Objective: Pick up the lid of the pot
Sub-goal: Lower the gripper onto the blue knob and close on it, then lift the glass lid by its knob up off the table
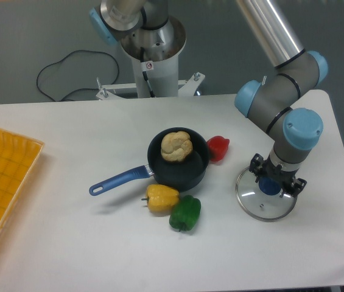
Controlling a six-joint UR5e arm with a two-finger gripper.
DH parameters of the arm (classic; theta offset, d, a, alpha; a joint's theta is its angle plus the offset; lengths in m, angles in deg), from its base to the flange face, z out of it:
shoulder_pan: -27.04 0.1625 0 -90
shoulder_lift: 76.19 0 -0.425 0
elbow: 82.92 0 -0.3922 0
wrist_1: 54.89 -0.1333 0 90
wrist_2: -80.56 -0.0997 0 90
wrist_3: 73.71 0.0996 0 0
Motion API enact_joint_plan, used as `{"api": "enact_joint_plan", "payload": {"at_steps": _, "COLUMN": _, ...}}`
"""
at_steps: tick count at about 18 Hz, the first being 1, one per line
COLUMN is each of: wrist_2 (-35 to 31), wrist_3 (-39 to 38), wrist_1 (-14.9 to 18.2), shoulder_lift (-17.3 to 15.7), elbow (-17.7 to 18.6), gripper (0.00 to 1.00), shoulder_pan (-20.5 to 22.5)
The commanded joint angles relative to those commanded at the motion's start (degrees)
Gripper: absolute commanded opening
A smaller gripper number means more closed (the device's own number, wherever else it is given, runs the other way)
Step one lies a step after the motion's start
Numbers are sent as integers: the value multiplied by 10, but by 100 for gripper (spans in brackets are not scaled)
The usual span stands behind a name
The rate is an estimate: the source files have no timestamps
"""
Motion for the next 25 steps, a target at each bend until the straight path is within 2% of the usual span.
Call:
{"api": "enact_joint_plan", "payload": {"at_steps": 11, "wrist_2": 1, "wrist_3": 0, "wrist_1": 0, "shoulder_lift": -7, "elbow": -1, "gripper": 58, "shoulder_pan": 1}}
{"api": "enact_joint_plan", "payload": {"at_steps": 16, "wrist_2": 0, "wrist_3": 0, "wrist_1": 11, "shoulder_lift": -32, "elbow": -2, "gripper": 58, "shoulder_pan": 2}}
{"api": "enact_joint_plan", "payload": {"at_steps": 20, "wrist_2": -1, "wrist_3": 0, "wrist_1": 66, "shoulder_lift": -60, "elbow": -9, "gripper": 58, "shoulder_pan": 1}}
{"api": "enact_joint_plan", "payload": {"at_steps": 25, "wrist_2": 0, "wrist_3": 0, "wrist_1": 115, "shoulder_lift": -98, "elbow": -11, "gripper": 58, "shoulder_pan": 0}}
